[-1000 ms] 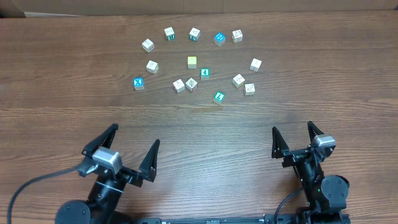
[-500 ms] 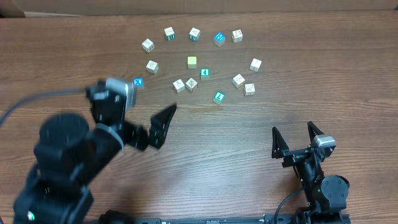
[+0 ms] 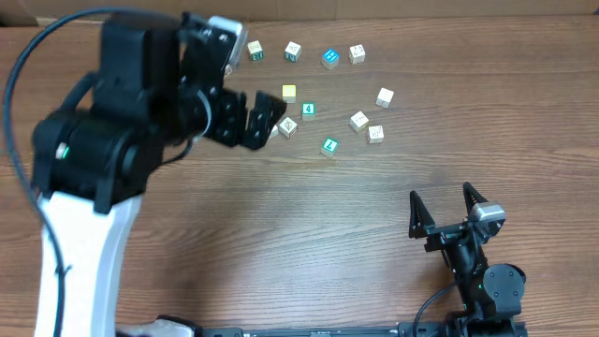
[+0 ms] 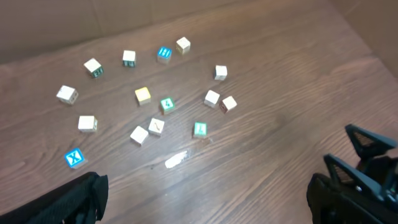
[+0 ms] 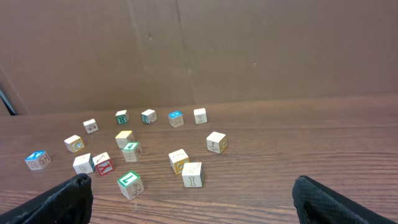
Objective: Form a horizontal line
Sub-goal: 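Swing the left gripper up over the block cluster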
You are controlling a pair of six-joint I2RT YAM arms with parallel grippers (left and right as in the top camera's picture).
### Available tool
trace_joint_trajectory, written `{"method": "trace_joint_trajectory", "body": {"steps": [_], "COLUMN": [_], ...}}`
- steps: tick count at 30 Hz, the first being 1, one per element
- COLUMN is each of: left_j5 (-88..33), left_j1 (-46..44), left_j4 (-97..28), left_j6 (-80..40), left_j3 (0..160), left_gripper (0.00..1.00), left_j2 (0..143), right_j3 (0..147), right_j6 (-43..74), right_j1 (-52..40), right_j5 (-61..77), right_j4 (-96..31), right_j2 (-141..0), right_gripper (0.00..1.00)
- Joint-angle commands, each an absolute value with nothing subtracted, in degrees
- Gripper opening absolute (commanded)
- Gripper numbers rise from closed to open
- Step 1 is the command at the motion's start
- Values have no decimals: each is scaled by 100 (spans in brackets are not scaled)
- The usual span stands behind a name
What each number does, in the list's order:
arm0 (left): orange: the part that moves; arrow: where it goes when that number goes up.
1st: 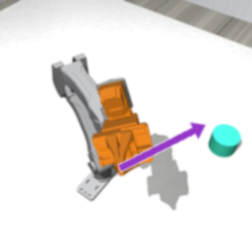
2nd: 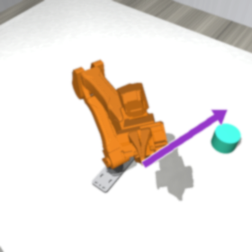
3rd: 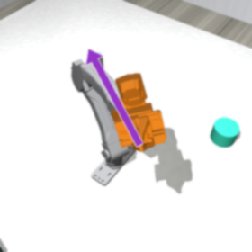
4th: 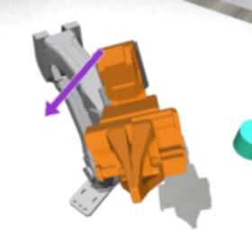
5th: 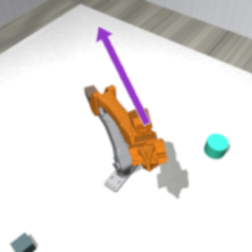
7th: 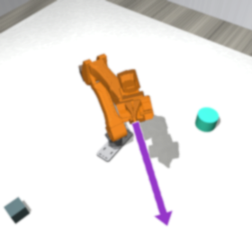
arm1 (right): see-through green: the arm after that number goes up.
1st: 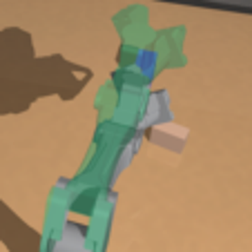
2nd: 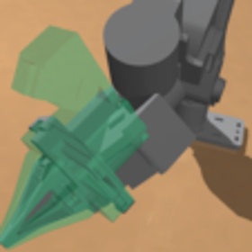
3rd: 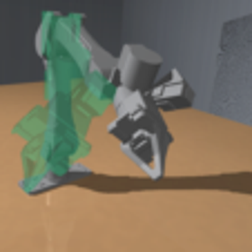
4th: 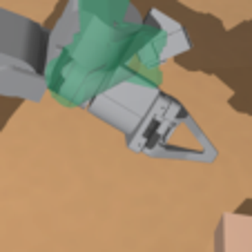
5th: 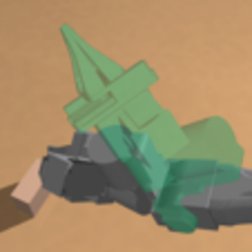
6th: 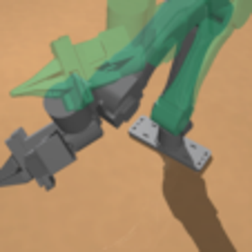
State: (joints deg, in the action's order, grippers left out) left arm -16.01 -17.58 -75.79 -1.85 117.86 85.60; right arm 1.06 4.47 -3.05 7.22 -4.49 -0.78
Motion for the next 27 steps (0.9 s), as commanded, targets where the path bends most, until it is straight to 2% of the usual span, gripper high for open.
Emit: {"method": "trace_joint_trajectory", "body": {"steps": [1,27], "left_j5": [-1439,-1804], "left_j1": [-1728,-1728], "left_j4": [-7636,-7734], "left_j6": [-14,-40], "left_j3": [12049,12049], "left_gripper": [99,100], "left_j2": [8862,9970], "right_j3": [47,47], "right_j6": [462,462], "right_j1": [-331,-331], "right_j5": [696,696], "right_j4": [-423,-423], "right_j2": [-16,-16], "right_gripper": [100,100]}}
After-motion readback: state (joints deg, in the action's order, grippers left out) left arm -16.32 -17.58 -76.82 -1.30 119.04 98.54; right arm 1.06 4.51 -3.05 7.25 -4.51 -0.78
